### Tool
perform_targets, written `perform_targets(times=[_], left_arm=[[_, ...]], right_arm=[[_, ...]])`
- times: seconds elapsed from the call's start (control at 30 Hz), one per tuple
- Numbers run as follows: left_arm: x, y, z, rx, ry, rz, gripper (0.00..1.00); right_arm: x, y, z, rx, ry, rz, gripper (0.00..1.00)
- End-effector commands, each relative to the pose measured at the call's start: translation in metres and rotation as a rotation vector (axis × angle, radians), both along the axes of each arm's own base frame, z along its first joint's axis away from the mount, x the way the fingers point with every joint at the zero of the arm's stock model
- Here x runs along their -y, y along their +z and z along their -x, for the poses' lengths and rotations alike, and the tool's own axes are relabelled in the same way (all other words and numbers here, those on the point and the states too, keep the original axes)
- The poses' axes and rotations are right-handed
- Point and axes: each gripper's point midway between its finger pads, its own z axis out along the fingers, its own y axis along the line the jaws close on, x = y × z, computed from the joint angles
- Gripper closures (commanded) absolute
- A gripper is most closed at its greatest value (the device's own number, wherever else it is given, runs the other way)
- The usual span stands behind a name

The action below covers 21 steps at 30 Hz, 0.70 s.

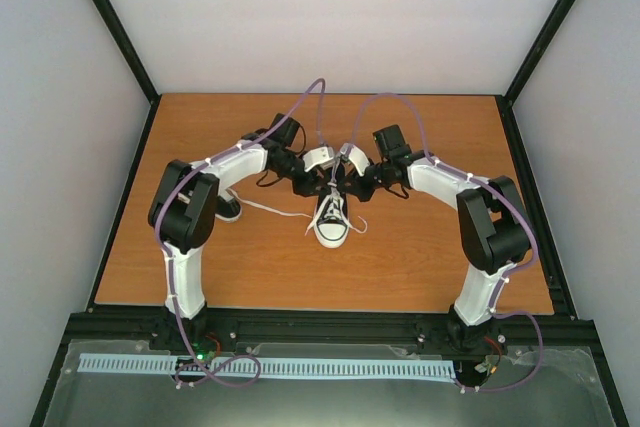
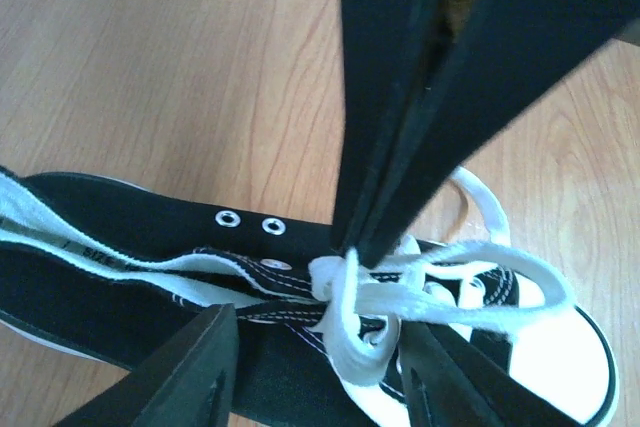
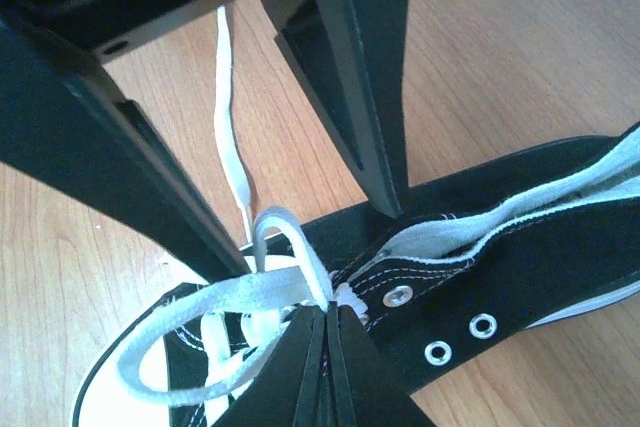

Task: Tie the shoes
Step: Cross the shoelace with the shoelace.

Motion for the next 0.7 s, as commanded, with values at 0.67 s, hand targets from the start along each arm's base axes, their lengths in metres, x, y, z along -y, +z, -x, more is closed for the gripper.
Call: perform_targets(times=[0.67], left_arm=[[0.005,0.066,0.064,0.247,-0.333,0.011,0.43]], right_arm=[[-0.005,0.006,-0.002,-0.022,-0.023,-0.024,0.97]])
